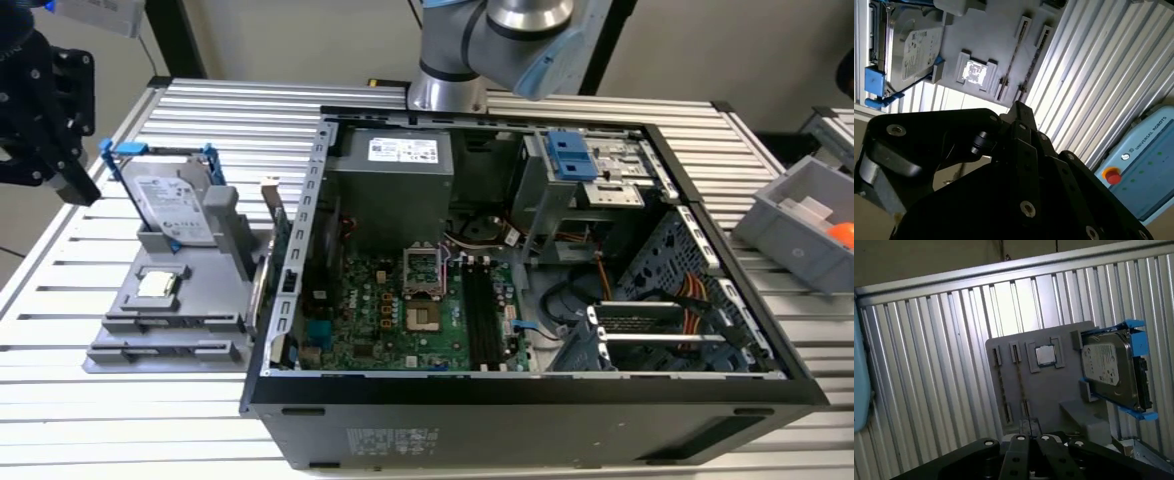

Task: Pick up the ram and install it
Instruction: 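Pick up the ram and move it above insertion slot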

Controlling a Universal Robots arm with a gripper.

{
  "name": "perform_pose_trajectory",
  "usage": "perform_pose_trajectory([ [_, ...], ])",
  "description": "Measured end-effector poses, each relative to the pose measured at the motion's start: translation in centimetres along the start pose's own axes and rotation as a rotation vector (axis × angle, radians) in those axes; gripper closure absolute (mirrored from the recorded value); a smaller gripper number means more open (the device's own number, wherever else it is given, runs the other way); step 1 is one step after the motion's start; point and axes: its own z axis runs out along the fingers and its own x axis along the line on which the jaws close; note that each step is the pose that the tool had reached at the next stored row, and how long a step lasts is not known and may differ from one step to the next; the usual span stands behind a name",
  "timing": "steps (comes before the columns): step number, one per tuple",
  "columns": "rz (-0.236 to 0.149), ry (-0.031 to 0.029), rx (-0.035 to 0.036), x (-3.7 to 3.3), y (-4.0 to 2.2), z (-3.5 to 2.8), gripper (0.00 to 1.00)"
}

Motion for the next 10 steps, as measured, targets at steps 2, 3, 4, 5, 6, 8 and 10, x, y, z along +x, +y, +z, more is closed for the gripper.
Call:
perform_pose_trajectory([
  [2, -0.018, -0.0001, -0.0004, 0.00, 0.00, 0.00, 1.00],
  [3, -0.028, -0.0001, -0.0008, 0.00, 0.01, 0.00, 1.00],
  [4, -0.037, -0.0001, -0.0011, 0.00, 0.01, 0.00, 1.00],
  [5, -0.047, -0.0001, -0.0015, 0.00, 0.01, 0.00, 1.00],
  [6, -0.057, -0.0002, -0.0018, 0.00, 0.01, 0.00, 1.00],
  [8, -0.080, -0.0003, -0.0024, 0.00, 0.01, 0.01, 1.00],
  [10, -0.107, -0.0003, -0.0034, 0.00, 0.01, 0.00, 1.00],
])
